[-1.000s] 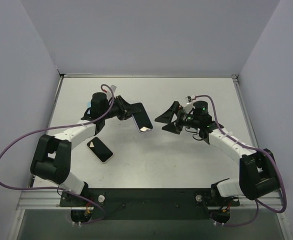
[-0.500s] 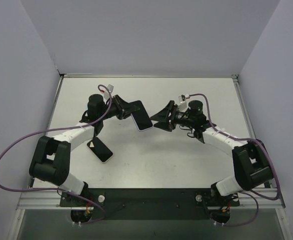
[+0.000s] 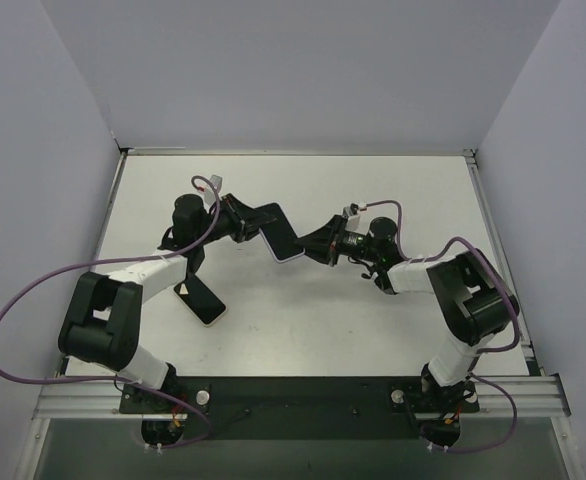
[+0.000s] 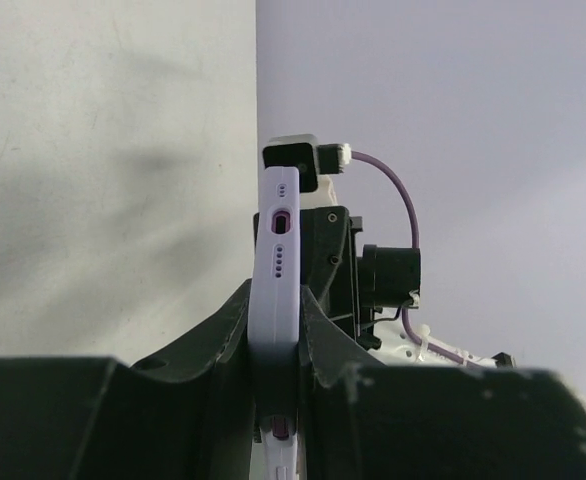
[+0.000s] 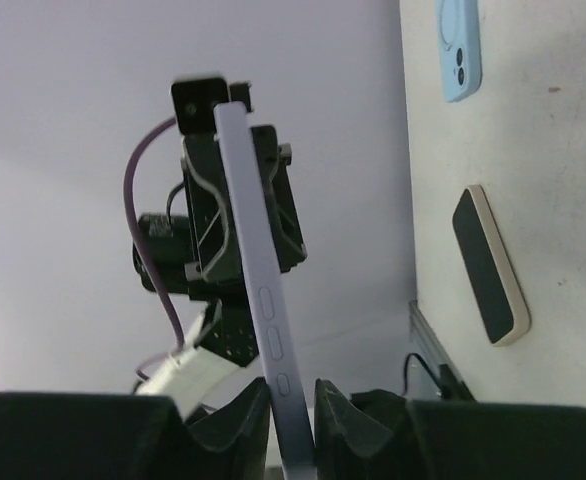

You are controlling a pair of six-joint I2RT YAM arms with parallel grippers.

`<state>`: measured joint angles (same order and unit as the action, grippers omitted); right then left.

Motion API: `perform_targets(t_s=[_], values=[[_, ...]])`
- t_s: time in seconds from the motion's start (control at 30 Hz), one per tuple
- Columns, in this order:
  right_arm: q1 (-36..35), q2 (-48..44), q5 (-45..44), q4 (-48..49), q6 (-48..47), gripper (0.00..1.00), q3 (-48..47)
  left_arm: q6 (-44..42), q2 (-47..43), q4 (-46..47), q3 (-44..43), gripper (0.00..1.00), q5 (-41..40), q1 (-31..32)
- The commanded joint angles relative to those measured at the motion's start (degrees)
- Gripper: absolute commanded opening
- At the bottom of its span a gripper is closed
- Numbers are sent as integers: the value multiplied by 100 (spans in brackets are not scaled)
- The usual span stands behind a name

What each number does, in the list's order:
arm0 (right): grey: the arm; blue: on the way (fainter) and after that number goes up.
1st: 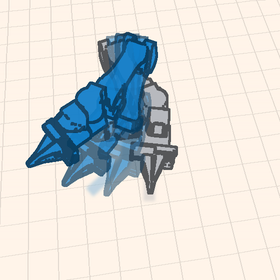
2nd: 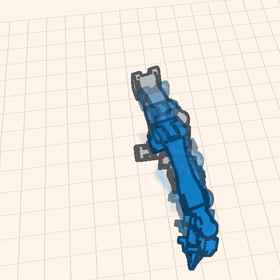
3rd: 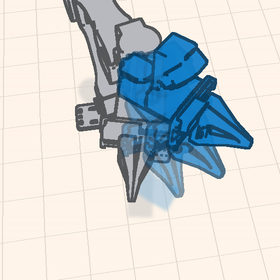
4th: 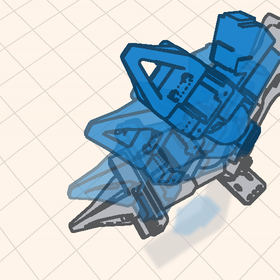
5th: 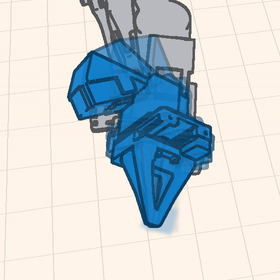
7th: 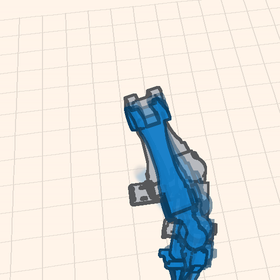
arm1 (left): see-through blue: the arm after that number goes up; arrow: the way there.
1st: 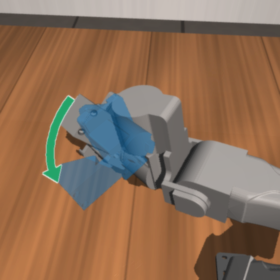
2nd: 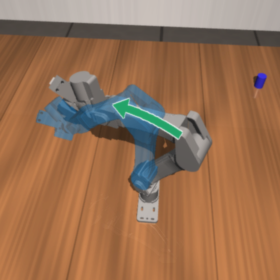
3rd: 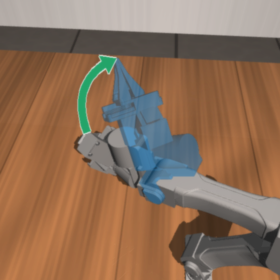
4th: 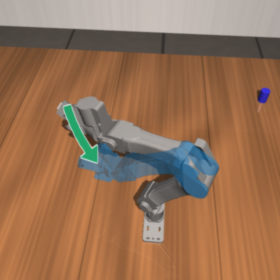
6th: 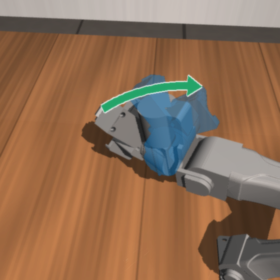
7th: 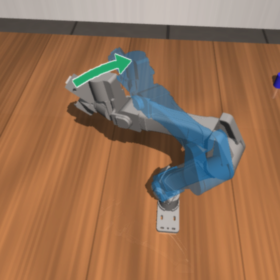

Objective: Take the phone out of the phone case
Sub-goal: Remove the phone case from the phone.

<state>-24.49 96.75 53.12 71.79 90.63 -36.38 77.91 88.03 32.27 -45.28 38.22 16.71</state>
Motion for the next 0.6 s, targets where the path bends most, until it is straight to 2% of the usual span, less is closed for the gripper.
perform_targets(t_s=[0.0, 0.1, 0.37, 0.5, 0.57], values=[[-21, 406, -241, 2383, 1238, 21, 201, 101, -84, 1061, -43, 0, 98, -36], [-64, 301, -276, 2322, 1071, 28, 342, 216, -32, 1220, -8, 0, 89, -54], [-108, 266, -346, 2384, 1080, 28, 404, 295, 48, 1326, -16, 0, 72, -89], [-161, 187, -364, 2384, 1036, 51, 377, 304, 74, 1204, -34, 0, 54, -115], [-170, 186, -390, 2384, 1018, 50, 395, 330, 100, 1194, -51, 0, 89, -115]])
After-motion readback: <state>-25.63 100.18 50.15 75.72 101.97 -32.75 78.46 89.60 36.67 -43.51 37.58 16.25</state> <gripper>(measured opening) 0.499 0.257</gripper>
